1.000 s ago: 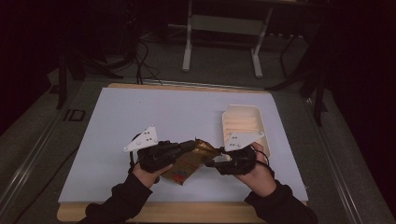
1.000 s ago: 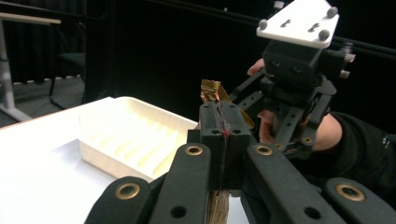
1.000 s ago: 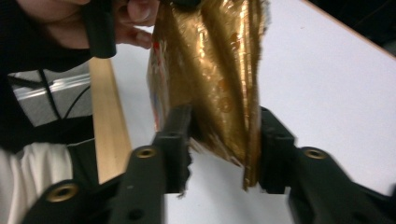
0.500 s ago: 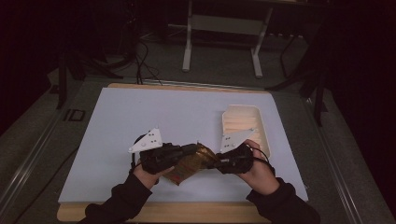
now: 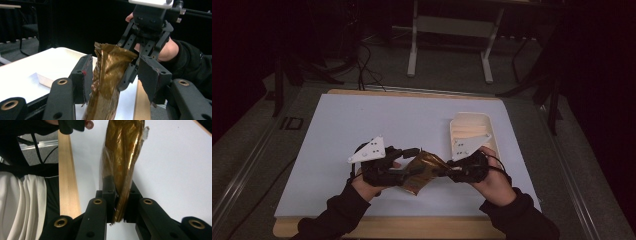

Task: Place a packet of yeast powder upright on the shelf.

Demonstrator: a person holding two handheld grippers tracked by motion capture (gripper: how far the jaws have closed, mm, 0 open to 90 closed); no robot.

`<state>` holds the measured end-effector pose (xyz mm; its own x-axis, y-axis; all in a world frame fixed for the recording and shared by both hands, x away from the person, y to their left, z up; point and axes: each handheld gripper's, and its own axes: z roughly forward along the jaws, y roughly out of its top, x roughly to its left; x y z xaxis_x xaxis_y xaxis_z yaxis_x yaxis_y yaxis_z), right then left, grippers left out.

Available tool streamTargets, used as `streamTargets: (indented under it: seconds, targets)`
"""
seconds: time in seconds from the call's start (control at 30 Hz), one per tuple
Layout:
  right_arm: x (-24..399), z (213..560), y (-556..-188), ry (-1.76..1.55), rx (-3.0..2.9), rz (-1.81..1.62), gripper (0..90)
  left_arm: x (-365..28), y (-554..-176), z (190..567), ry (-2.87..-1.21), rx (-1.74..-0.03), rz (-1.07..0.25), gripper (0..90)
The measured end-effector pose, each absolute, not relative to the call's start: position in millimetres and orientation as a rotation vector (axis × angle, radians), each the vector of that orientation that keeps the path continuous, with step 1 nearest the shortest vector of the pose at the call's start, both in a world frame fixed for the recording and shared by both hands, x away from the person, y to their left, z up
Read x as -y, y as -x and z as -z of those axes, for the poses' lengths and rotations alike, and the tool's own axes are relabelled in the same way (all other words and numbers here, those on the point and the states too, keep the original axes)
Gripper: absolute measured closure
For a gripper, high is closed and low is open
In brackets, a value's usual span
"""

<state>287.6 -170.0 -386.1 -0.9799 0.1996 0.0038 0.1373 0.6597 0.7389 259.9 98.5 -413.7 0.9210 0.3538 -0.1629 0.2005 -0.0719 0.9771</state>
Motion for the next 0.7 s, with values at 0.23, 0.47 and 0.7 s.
streamTargets:
  seconds: [0.23,0.47,0.7]
  targets:
    - [176,375,-291,-0.286,-2.754,-1.231,83.3,-101,-257,413,-1.664,-0.456,-0.206,16.1]
    - [192,353,-296,-0.319,-2.677,-1.252,83.4,-119,-256,415,-1.643,-0.530,-0.268,7.2]
    - [211,330,-309,-0.363,-2.581,-1.250,83.5,-131,-253,431,-1.670,-0.576,-0.276,6.7]
